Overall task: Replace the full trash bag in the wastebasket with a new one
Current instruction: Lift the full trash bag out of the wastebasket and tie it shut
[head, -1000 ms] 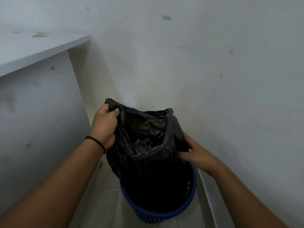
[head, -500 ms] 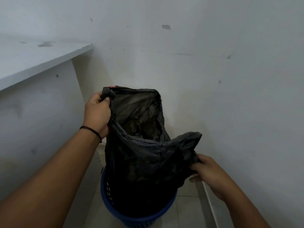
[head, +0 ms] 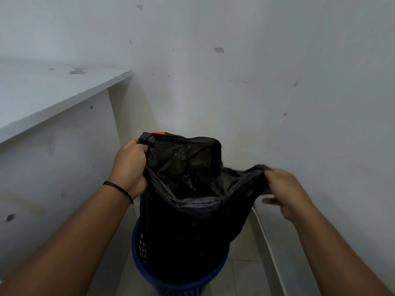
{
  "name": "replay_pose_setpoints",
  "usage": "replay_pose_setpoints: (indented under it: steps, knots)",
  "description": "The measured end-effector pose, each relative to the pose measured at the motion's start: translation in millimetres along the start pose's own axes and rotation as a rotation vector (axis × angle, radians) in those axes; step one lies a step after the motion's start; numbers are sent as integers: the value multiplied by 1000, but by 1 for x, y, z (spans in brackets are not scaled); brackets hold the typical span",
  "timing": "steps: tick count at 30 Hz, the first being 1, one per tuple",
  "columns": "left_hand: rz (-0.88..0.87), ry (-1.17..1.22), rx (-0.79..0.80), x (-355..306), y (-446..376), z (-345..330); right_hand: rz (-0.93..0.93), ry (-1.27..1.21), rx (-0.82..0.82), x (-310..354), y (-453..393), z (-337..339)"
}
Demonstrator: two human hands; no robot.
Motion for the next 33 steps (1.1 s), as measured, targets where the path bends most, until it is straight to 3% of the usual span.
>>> replay_pose_setpoints:
  steps: [3,7,10,14,17,19,21,24,26,31,33]
  knots:
    - [39,32,-3,-1,5,-1,123,-31,-119,18,1,19]
    - [139,56,-13,5,17,-8,264,101,-288,42,11,35]
    - [169,-22,43,8,20,-10,290,70,-260,68,18,47]
    - [-109,-467,151,-9,11,-7,136,-139,38,95,19,46]
    - [-454,-1034,156,-31,5,-12,169,3,112,107,18,43]
    - [-686,-1197,165,-41,4,-33,246,142,128,115,18,43]
    - [-770,-1117,369,-43,5,-71,324,296,166,123,21,42]
    - [-745,-1064,816,-27,10,-134,407,479,192,133,27,42]
    - [-734,-1117,969,-15,10,-160,435,514,180,136,28,44]
    - [-814,-1048,854,-9,-3,-179,446,455,-23,115,33,39]
    - [-861,-992,838,-11,-4,-183,404,594,-6,97,40,25]
Point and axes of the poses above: each hand's wrist, its own y-axis away from the middle knuckle, its own z-axis out of the back of the hand, x = y × z, the point moved 3 cm from there along -y, towards the middle knuckle, and after that the axes turned 9 degrees about -z, right-handed, at the moved point
